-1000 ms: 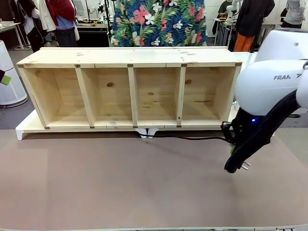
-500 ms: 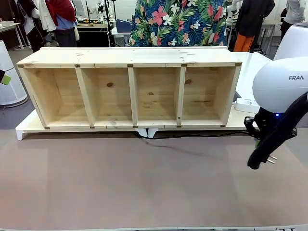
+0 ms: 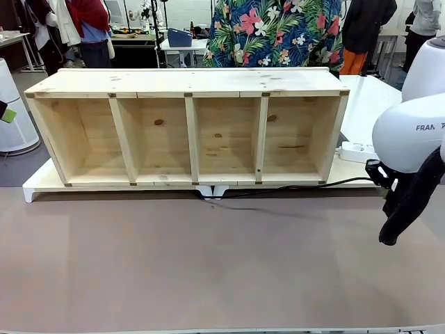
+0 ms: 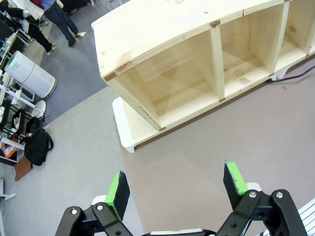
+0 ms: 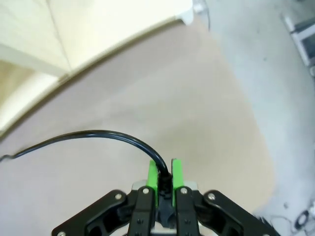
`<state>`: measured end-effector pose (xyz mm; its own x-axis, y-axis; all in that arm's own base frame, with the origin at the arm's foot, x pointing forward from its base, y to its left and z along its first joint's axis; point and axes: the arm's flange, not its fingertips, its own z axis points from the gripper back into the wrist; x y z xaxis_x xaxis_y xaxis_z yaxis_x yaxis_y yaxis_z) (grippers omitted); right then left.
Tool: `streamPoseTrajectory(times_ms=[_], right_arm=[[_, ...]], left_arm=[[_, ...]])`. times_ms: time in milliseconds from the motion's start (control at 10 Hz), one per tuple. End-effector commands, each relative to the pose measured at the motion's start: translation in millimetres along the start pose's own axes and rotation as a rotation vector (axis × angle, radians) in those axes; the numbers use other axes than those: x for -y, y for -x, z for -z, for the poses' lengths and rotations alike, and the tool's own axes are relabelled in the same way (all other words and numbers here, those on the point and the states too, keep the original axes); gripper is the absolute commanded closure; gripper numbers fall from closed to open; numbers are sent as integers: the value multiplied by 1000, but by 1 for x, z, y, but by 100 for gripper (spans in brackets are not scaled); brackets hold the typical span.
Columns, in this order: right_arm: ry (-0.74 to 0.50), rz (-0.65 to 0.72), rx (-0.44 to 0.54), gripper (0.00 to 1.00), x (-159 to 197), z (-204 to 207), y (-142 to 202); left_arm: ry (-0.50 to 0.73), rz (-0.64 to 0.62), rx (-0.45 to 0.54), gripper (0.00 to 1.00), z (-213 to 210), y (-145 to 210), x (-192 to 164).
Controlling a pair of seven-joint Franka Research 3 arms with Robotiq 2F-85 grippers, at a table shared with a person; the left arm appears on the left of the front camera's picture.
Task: Perform cable management.
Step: Pull the grasped Power Cable to the location of the Power Strip.
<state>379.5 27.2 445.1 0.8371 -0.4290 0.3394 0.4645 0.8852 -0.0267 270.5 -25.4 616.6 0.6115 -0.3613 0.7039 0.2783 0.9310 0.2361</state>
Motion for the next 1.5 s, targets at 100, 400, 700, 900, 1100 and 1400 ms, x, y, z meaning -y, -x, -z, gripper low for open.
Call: streamPoseTrajectory(times_ms=[100,400,700,900,1100,1400], right_arm=[[-44,1,138,86,35,54,22],[-40,7,176,86,30,39,-10],[-48,5,245,86,20,17,-31],[-77,7,297,86,8,-2,-48],[-86,7,340,86,-6,-13,-62],[-89,18,373,86,-25,-20,-87]], left_arm=[[-11,1,6,0,1,-2,0],[-11,1,6,0,1,-2,0],[-11,1,6,0,1,-2,0],[-11,1,6,0,1,-2,0],[-11,1,6,0,1,-2,0],[-11,1,6,0,1,-2,0]])
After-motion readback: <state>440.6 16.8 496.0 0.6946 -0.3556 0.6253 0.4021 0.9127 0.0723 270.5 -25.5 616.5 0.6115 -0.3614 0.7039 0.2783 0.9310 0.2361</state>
